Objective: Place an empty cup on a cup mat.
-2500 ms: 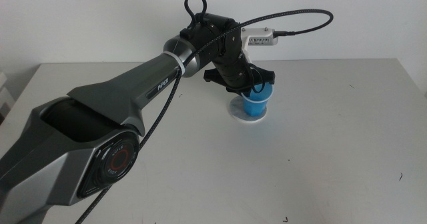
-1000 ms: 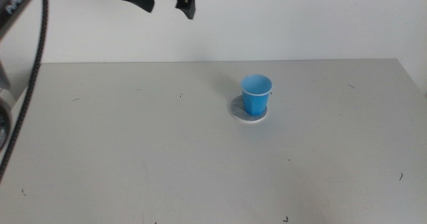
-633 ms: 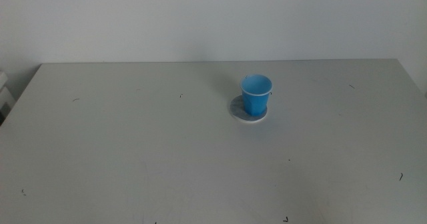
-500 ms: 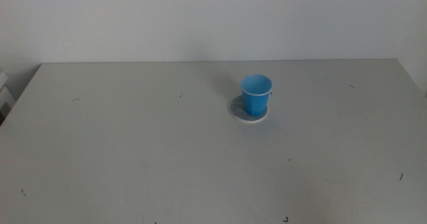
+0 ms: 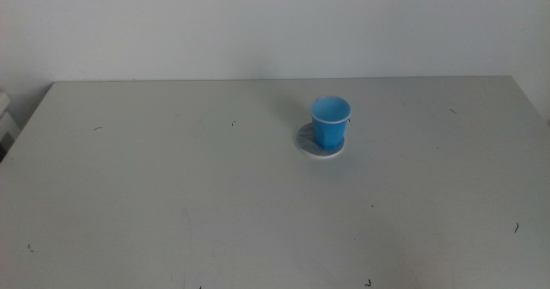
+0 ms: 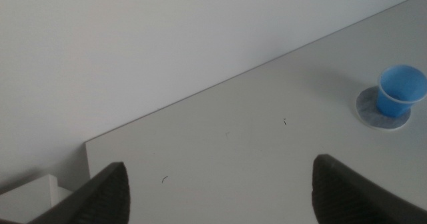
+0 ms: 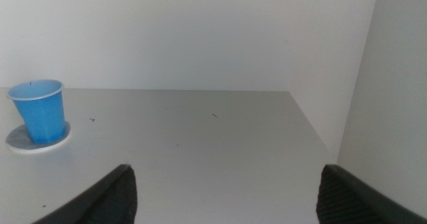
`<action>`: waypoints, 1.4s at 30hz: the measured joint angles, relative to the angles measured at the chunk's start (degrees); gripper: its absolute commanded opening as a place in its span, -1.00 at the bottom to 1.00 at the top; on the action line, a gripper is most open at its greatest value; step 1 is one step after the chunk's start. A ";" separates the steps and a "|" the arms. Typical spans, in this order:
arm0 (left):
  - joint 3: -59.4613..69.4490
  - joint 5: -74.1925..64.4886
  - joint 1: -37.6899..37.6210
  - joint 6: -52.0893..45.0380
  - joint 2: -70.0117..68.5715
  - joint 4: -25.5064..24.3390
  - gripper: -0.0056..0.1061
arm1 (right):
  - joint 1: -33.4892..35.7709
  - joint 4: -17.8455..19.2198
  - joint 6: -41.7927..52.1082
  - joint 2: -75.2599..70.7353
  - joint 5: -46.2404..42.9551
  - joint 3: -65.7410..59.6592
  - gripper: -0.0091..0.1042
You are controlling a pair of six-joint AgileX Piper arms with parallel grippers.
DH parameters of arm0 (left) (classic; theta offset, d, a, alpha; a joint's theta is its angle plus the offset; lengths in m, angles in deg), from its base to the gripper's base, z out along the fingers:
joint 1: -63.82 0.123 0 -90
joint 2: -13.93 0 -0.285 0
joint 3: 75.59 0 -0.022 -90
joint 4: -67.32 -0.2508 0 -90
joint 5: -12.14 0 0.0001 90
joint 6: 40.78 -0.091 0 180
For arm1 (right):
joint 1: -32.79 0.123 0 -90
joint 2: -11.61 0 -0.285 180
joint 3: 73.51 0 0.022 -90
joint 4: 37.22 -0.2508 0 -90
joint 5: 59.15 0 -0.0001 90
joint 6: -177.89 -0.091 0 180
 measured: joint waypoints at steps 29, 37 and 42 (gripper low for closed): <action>87.75 40.69 4.43 -0.31 -70.71 7.86 0.98 | 0.00 0.00 0.00 0.00 0.00 0.00 0.82; 99.82 43.28 4.43 -0.31 -79.11 8.68 0.98 | 0.00 0.00 0.00 0.00 0.00 0.00 0.82; 104.86 45.28 4.51 -0.26 -79.68 8.68 0.98 | 0.00 0.00 0.00 0.00 -0.01 0.00 0.82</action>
